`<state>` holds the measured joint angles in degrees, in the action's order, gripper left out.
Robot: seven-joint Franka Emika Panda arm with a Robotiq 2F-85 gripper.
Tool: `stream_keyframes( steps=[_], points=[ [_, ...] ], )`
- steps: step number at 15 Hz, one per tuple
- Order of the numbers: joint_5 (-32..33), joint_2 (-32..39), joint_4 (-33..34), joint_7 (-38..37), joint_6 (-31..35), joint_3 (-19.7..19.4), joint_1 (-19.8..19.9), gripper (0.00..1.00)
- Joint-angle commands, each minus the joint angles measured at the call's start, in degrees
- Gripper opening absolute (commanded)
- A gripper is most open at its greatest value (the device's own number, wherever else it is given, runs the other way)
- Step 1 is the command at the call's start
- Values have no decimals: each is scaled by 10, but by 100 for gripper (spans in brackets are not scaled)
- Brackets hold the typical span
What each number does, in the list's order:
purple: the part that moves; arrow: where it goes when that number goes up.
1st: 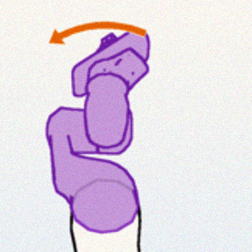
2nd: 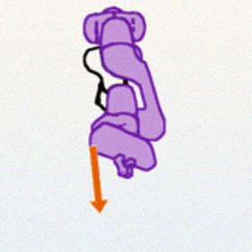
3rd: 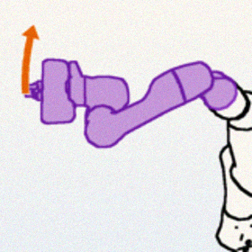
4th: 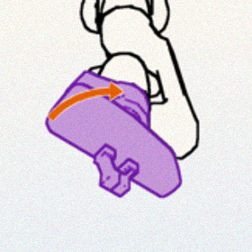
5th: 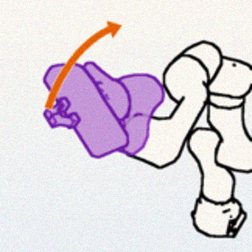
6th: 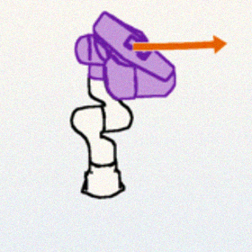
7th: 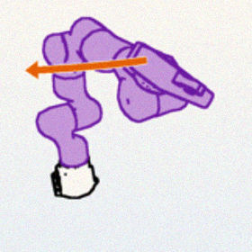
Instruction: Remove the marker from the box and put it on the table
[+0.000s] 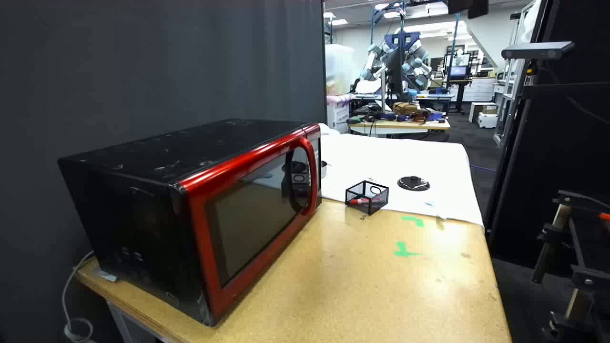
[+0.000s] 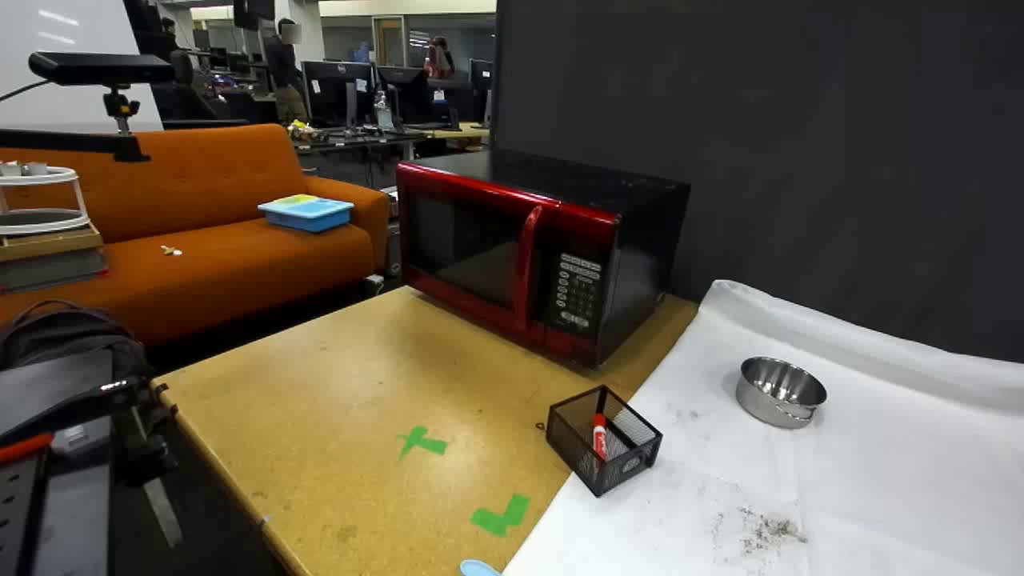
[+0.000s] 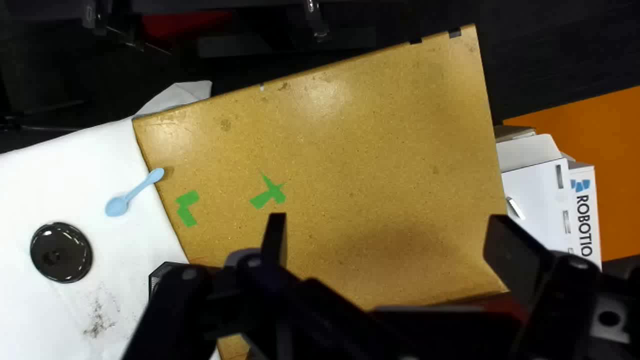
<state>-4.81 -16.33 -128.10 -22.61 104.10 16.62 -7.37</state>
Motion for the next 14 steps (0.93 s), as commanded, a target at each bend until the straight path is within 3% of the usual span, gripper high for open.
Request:
stream_keyframes(
  steps=[1, 7, 11, 14],
  points=[
    [2, 1, 1, -2, -1, -8, -8, 100],
    [2, 1, 1, -2, -1, -8, -8, 100],
    [23, 110, 42, 53, -26, -32, 5, 100],
    [81, 194, 78, 113, -25, -71, 18, 100]
  ],
)
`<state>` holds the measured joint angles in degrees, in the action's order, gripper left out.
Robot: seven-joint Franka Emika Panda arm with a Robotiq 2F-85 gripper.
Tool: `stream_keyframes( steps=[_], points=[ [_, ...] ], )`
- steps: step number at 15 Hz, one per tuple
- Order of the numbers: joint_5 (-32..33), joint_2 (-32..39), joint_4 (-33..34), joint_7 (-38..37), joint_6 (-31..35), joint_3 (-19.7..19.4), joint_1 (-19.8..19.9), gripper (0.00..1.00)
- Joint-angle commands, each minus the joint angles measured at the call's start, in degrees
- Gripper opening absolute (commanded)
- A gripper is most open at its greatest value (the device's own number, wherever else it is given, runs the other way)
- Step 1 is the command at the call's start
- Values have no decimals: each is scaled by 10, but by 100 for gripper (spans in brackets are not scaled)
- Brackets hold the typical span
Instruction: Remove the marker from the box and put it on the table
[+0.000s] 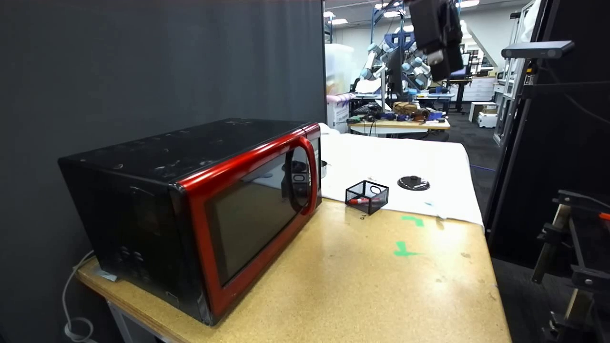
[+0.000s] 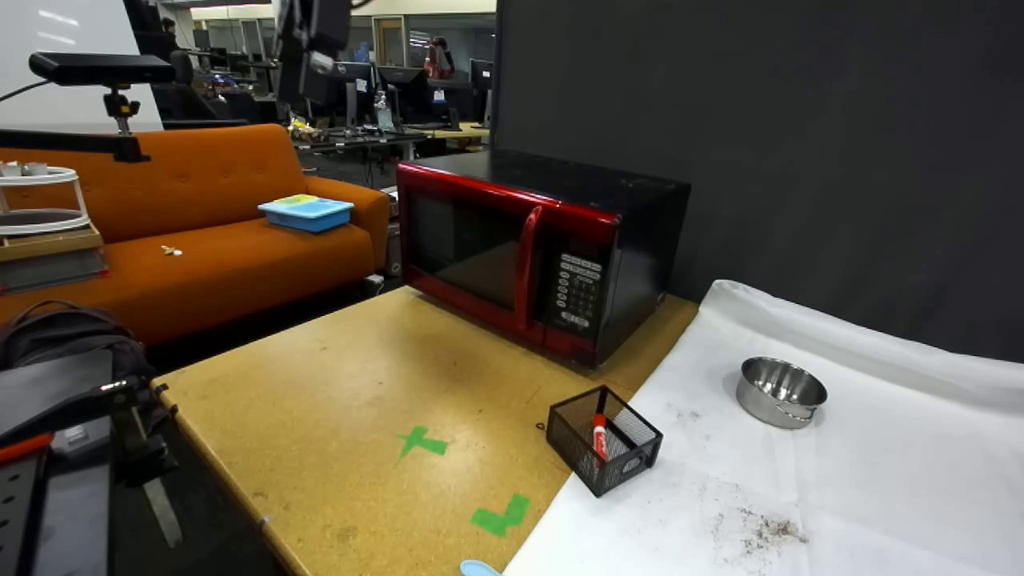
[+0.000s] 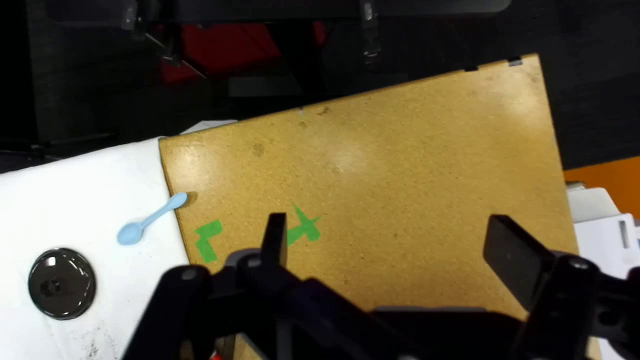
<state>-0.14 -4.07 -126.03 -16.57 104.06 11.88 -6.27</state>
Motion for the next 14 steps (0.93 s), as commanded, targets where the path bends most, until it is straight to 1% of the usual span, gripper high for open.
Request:
stream_keyframes(
  steps=[1, 3, 4, 6, 9, 12, 13, 14],
  points=[
    [44, 94, 71, 82, -18, -38, 12, 100],
    [51, 131, 96, 150, 0, -64, 26, 100],
    [44, 145, 106, 192, 15, -74, 35, 100],
    [35, 167, 113, 281, 63, -88, 53, 100],
    [34, 182, 99, 391, 135, -100, 79, 100],
    [48, 188, 72, 457, 207, -110, 100, 100],
    [43, 197, 73, 470, 211, -112, 107, 100],
    [12, 219, 105, 459, 136, -111, 112, 100]
  ],
)
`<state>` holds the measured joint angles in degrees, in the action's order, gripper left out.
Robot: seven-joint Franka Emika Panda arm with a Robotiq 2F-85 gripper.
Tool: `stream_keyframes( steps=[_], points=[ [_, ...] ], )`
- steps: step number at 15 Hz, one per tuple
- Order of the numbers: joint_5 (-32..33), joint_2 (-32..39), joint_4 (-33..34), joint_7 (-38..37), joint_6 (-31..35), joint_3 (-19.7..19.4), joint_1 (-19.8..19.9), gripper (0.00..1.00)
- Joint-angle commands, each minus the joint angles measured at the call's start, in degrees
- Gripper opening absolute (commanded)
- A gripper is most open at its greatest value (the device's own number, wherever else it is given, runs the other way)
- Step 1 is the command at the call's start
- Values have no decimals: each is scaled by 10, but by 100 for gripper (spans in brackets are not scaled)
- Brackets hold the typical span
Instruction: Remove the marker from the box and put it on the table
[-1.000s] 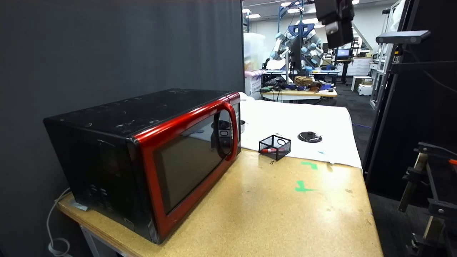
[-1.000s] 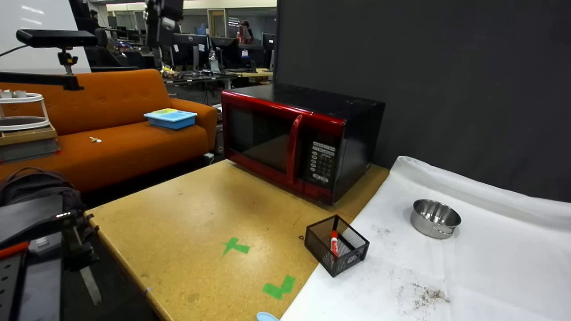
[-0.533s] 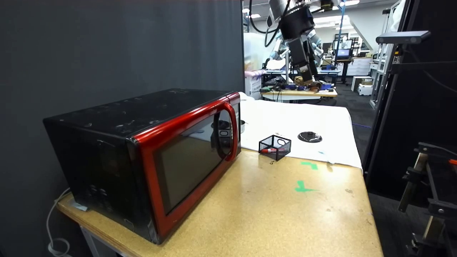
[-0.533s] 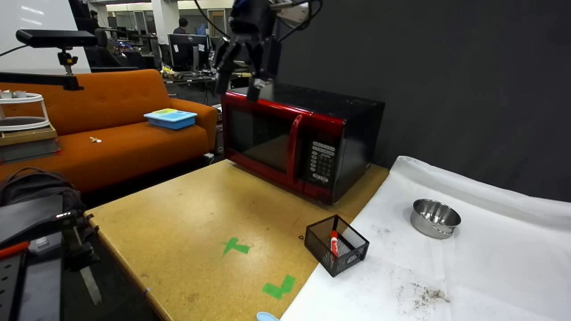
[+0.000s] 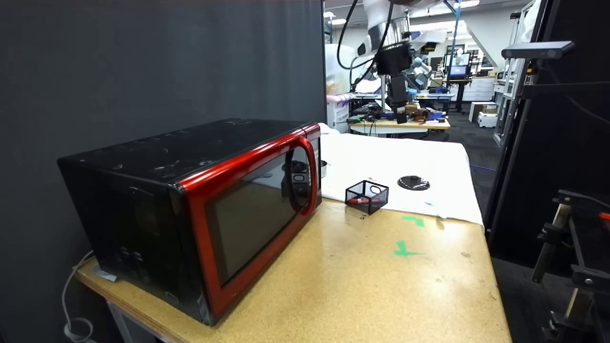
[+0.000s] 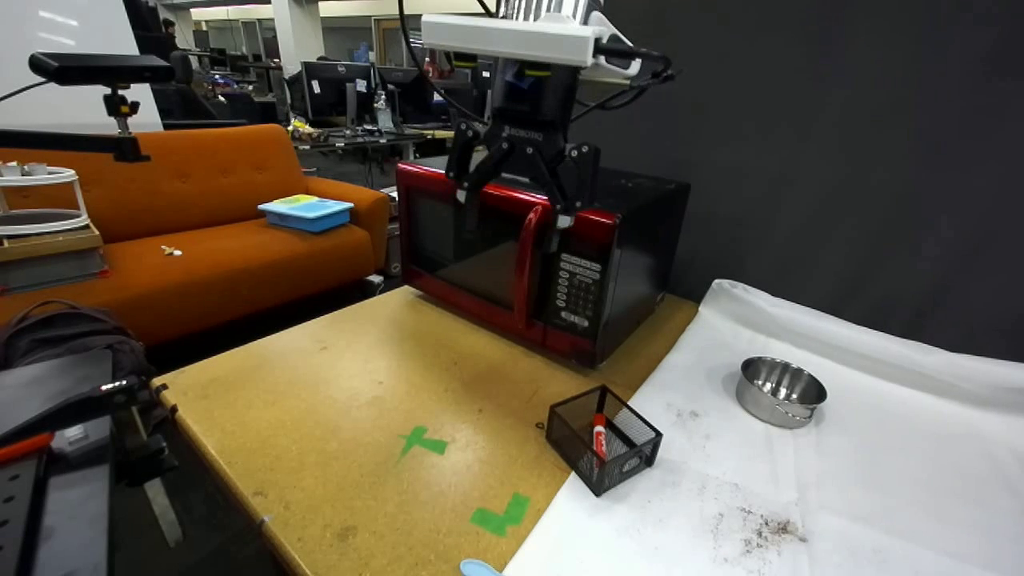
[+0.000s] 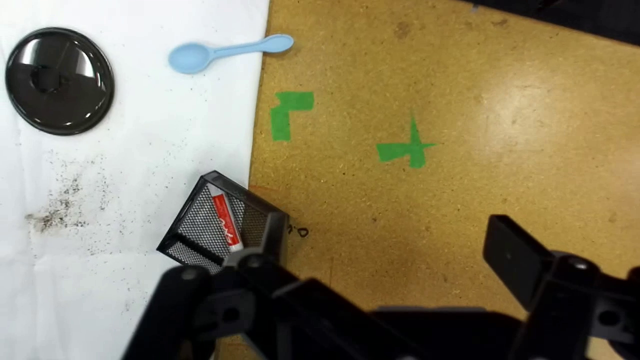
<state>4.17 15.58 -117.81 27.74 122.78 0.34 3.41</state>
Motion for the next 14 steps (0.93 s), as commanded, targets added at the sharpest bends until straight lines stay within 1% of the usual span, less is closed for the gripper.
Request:
stream_keyframes(
  steps=[1, 2, 6, 7, 8, 11, 12, 14],
  points=[
    [-7, 6, 0, 4, -9, 2, 9, 100],
    [-14, 13, 3, 5, -22, 2, 13, 100],
    [-21, 19, 12, 5, -34, 4, 13, 100],
    [-7, 39, 27, 25, -40, 4, 13, 100],
    [-8, 52, 36, 55, -44, 7, 20, 100],
    [-11, 82, 50, 131, -6, 8, 39, 100],
    [-16, 87, 50, 164, 28, 10, 49, 100],
    [-54, 103, 62, 209, 68, 15, 75, 100]
  ],
)
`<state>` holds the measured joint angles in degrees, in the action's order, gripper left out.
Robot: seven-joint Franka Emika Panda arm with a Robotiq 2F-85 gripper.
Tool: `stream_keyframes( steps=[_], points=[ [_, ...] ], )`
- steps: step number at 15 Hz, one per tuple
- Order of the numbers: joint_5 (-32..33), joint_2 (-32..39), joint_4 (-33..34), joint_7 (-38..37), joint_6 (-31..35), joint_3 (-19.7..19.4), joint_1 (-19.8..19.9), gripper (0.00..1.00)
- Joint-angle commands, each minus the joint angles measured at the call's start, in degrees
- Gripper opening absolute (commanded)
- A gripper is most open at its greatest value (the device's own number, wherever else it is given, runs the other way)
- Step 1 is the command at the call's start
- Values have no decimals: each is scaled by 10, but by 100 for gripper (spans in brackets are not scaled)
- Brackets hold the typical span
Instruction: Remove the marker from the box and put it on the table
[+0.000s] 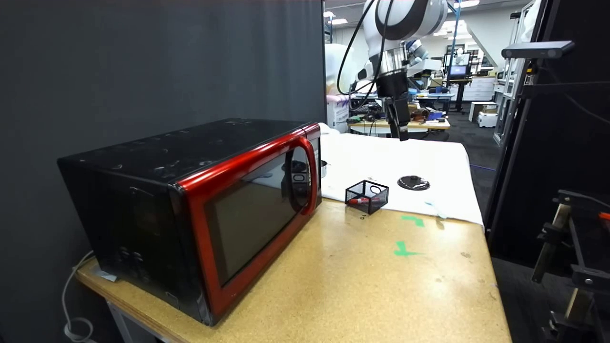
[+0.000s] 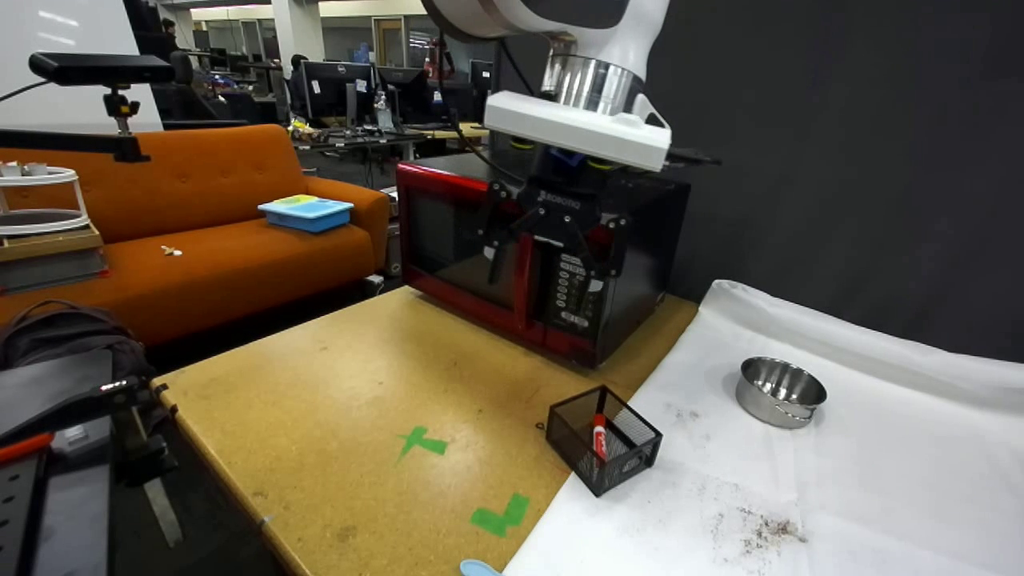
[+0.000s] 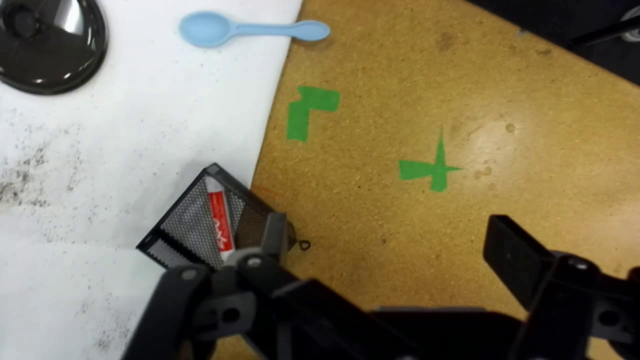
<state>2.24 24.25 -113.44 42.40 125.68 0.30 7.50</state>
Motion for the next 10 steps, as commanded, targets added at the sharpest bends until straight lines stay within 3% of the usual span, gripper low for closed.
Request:
stream_keyframes(
  steps=[1, 7, 10],
  points=[
    [-62, 25, 23, 86, 60, 21, 50, 100],
    [-135, 98, 63, 146, 124, 37, 80, 100],
    [-88, 142, 87, 126, 162, 25, 56, 100]
  ],
)
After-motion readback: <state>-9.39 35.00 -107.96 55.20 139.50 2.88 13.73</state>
